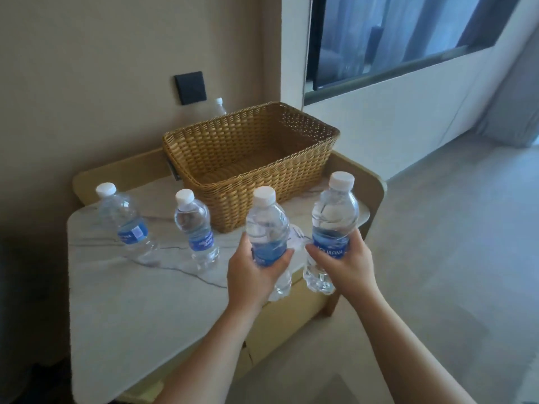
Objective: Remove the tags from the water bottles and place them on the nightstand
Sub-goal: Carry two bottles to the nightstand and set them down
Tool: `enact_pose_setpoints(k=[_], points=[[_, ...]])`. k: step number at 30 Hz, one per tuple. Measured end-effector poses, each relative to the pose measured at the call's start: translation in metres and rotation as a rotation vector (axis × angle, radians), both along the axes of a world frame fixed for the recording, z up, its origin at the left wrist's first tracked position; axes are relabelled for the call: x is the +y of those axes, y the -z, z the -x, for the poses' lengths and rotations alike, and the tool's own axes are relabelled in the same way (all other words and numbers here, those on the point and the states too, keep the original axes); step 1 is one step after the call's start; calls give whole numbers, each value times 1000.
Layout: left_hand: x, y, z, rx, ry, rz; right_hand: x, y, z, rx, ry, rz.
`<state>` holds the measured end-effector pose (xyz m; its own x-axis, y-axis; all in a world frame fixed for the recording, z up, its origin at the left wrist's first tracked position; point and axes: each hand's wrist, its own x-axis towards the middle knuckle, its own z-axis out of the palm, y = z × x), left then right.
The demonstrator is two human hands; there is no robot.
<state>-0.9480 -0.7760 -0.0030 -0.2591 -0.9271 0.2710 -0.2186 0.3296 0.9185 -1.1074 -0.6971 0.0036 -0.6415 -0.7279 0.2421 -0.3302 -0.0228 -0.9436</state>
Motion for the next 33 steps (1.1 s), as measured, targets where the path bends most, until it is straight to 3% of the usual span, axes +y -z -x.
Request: enact_pose_setpoints(k=[8, 22, 33], points=[[81, -8, 165, -5, 327, -54, 137, 7, 130, -76, 360, 3], [311, 2, 430, -10, 931, -81, 420, 12, 299, -39, 948, -64], [417, 20, 624, -85, 1188, -13, 525, 37, 443, -16, 1198, -41]])
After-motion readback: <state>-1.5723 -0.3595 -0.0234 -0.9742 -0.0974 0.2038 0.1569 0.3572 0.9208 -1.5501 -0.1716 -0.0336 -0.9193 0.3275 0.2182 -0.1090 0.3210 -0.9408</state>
